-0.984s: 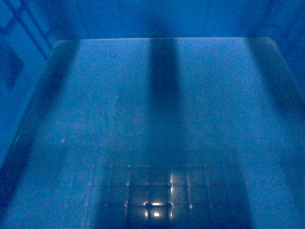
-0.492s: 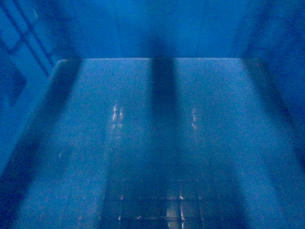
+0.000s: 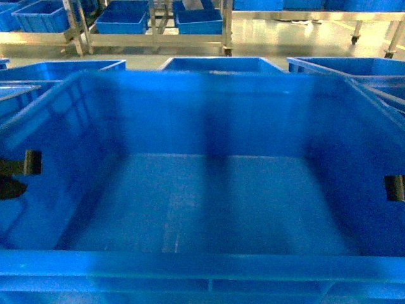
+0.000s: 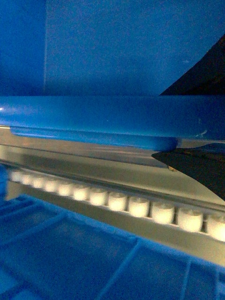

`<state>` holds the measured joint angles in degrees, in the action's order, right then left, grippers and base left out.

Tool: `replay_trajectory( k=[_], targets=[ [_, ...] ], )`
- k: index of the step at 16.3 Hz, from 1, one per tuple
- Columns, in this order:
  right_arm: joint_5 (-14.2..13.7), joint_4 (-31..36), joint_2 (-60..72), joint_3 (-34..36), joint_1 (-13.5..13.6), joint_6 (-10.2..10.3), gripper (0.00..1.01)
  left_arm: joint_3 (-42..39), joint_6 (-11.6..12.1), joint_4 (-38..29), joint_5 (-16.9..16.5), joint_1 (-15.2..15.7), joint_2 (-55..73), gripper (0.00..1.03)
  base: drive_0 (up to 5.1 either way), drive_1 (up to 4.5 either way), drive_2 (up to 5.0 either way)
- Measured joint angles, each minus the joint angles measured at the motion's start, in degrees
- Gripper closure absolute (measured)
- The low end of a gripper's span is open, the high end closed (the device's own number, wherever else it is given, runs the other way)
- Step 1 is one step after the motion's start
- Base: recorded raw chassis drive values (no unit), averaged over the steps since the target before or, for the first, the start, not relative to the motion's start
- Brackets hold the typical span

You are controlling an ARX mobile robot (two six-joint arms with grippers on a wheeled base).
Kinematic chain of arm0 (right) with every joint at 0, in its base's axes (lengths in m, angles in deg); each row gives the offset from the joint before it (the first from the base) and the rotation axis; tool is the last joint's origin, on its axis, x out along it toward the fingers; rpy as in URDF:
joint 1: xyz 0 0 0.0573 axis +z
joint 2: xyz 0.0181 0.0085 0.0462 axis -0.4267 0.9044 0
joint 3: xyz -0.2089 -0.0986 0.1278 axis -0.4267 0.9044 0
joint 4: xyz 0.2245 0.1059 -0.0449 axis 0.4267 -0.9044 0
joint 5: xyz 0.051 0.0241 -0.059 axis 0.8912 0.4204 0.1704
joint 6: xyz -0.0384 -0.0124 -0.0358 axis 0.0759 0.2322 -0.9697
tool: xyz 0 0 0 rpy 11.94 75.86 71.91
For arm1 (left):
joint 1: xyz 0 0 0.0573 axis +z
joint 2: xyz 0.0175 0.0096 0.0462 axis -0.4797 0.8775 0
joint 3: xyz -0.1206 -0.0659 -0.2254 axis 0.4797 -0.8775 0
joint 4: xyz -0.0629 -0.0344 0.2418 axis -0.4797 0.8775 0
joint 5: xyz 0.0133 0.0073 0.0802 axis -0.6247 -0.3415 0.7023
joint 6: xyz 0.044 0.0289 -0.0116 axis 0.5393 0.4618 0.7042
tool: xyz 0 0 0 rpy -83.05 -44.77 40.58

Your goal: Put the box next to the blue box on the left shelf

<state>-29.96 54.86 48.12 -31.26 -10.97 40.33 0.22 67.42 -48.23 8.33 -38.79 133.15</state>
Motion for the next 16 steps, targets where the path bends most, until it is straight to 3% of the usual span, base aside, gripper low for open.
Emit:
replay_trajectory(
  k=[3,9,11,14,16],
  targets=[
    [-0.50,-0.48,-0.72,0.42,0.46,-0.76,0.82,0.66,-1.49,3.63,-0.61,0.04,-0.02,0.87,0.0,0.00,0.0],
    [-0.22,-1.16,-0.90,0.39,0.46,-0.74,0.82,0.83,-1.79,3.72,-0.33,-0.13,0.09,0.87,0.0,0.00,0.0],
    [-0.20,-1.11,-0.96,0.39,0.50,-0.81,0.80,0.66,-1.42,2.80,-0.24,-0.13,0.11,0.79,0.0,0.00,0.0],
    [-1.05,-0.04,-2.12,0.63,0.81,-3.10,0.58,-0.22,-0.42,-2.40,1.99,-0.11,-0.20,0.59,0.0,0.00,0.0],
    [-2.10,4.98,-4.70,1.27,1.55,-3.50,0.45,-0.70,0.13,-7.19,4.04,-0.02,-2.08,0.46,0.0,0.00,0.0]
  ],
)
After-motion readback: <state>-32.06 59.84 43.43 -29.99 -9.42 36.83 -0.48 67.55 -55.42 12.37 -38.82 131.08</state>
